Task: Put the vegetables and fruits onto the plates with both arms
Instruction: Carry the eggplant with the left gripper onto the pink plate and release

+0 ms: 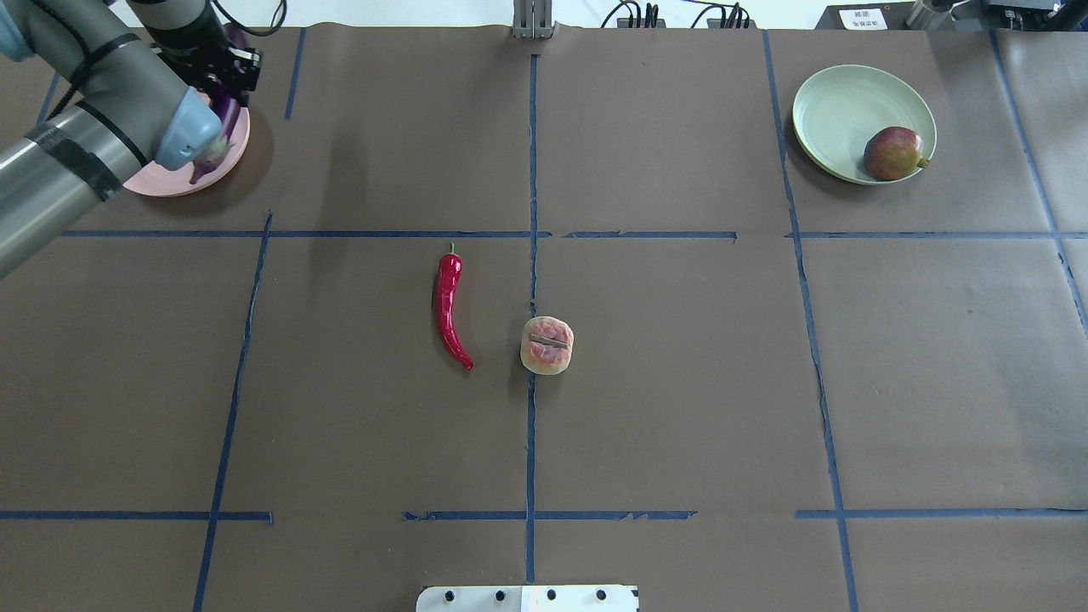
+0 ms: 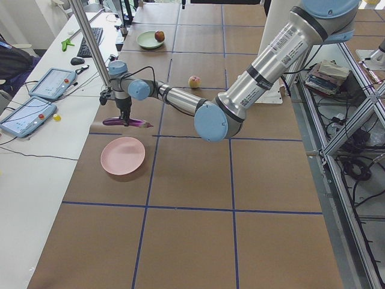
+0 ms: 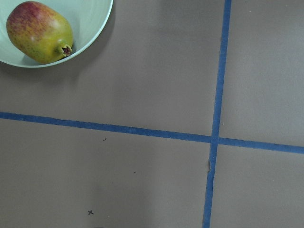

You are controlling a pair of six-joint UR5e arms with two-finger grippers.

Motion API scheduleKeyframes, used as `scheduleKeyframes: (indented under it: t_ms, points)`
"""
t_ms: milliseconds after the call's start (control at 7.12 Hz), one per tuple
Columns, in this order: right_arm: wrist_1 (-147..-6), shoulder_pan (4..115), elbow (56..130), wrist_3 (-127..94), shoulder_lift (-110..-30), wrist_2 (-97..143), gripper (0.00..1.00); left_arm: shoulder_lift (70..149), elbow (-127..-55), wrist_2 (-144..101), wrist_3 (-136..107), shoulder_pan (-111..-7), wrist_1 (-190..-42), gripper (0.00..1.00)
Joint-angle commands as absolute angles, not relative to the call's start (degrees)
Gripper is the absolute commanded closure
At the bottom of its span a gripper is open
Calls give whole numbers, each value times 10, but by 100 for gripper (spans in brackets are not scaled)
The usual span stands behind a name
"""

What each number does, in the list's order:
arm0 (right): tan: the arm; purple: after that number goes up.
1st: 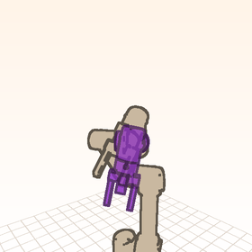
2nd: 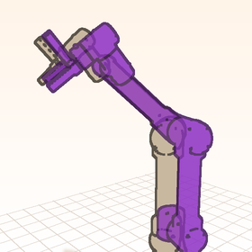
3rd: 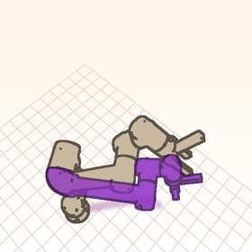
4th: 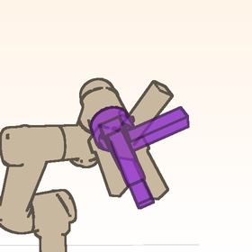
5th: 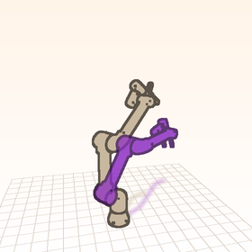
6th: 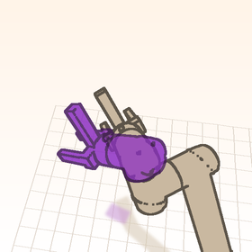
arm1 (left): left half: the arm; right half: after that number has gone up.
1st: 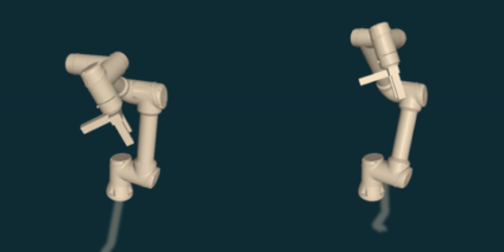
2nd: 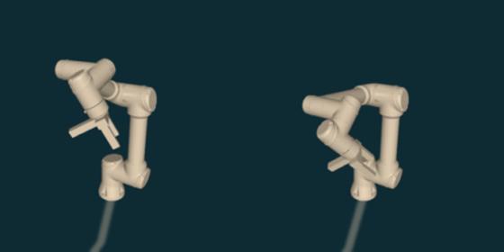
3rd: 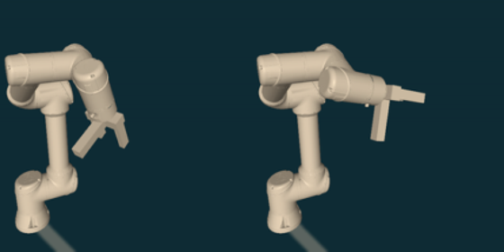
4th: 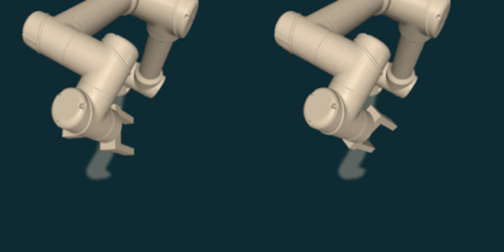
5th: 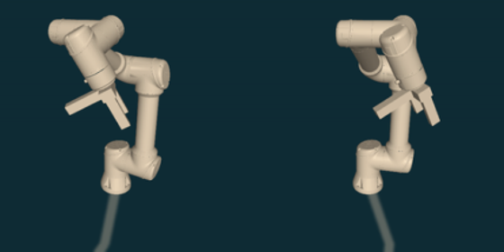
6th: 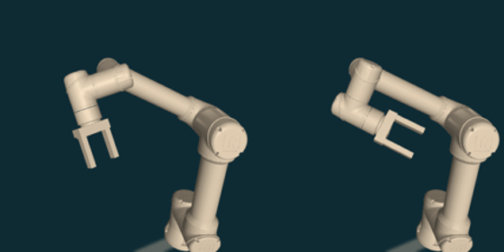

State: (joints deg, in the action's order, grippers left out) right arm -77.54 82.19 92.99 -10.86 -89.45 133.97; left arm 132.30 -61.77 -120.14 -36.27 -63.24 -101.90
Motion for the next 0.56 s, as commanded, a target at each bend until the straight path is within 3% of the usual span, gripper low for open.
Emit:
scheduleKeyframes:
  t_ms: [0, 140, 421]
  points:
    - [-775, 818, 930, -112, -894, 1340, 0, 1299, -507, -1202, -325, -643, -1158, 62]
    - [-774, 817, 931, -112, -894, 1340, 0, 1296, -506, -1201, -326, -640, -1164, 1]
    - [-773, 813, 940, -112, -890, 1339, 0, 1291, -521, -1208, -321, -640, -1163, 0]
